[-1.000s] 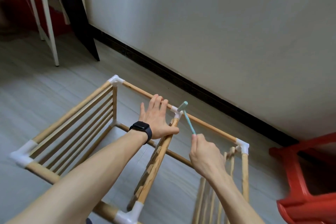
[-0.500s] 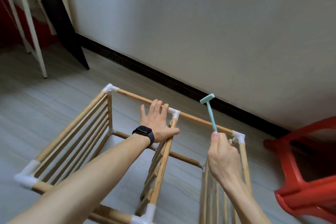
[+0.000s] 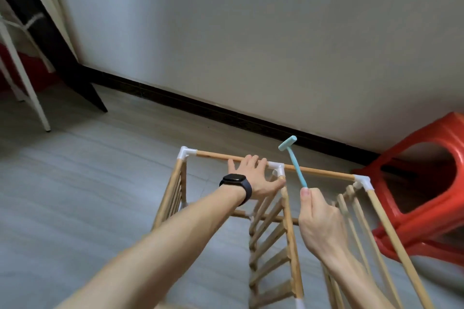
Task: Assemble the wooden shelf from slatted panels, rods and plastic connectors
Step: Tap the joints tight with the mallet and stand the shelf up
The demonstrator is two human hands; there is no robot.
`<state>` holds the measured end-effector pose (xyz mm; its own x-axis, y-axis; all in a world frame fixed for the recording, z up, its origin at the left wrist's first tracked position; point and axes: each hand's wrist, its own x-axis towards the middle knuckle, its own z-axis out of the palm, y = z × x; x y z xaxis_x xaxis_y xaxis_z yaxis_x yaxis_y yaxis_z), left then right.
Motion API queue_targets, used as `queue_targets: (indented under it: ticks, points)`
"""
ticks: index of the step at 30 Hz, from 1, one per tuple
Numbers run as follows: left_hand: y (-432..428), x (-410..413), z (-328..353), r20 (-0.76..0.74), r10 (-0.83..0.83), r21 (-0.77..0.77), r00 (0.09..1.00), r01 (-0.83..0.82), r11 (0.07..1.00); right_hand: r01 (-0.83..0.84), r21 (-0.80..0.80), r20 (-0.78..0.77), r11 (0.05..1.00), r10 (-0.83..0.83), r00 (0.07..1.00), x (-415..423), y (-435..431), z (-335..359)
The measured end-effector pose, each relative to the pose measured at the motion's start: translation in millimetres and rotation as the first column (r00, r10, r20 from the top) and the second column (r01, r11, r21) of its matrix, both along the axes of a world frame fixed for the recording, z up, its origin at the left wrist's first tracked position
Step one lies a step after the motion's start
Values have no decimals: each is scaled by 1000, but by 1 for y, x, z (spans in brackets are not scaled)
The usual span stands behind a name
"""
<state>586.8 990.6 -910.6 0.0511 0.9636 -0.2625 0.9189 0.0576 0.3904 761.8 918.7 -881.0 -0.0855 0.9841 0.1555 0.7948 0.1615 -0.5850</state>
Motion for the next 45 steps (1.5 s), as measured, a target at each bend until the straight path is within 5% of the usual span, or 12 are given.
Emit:
queue_targets:
  ticks: [5,10,21,26,29,31,34,37,40,43,45]
  points:
    - [-37,-112,15,-54,108,183,993,-96,978,-147,-59,-5,987,147,989,-31,-12,-7]
    - [-79,-205,-6,337,403,-64,851,-407,911,-251,-103,4,962,253,967,-79,-15,-13]
    - [-47,-200,-65,814,356,-289,459,-213,933,-408,-166,-26,898,409,912,-158,5,-21]
    - [-40,-190,-88,871,387,-285,302,-332,899,-399,-88,41,913,404,914,-160,14,-29]
    - [-39,-186,-93,893,382,-278,239,-375,884,-345,100,19,933,345,938,-161,14,-28]
    - [-38,-188,-94,903,369,-269,219,-381,885,-353,90,58,931,349,935,-165,16,-25]
    - [-39,-188,-96,902,367,-261,227,-391,883,-371,-131,287,919,393,873,-166,22,-33]
    - [-40,-188,-94,906,356,-250,229,-388,887,-340,44,123,939,333,935,-169,23,-30]
    - [-40,-188,-94,905,357,-250,229,-393,885,-366,-147,254,919,393,884,-172,17,-32]
    - [-39,-186,-96,914,343,-238,217,-398,886,-323,26,69,946,321,945,-175,19,-32]
    - [-38,-186,-99,917,341,-233,207,-418,878,-355,-136,252,925,379,891,-178,20,-30]
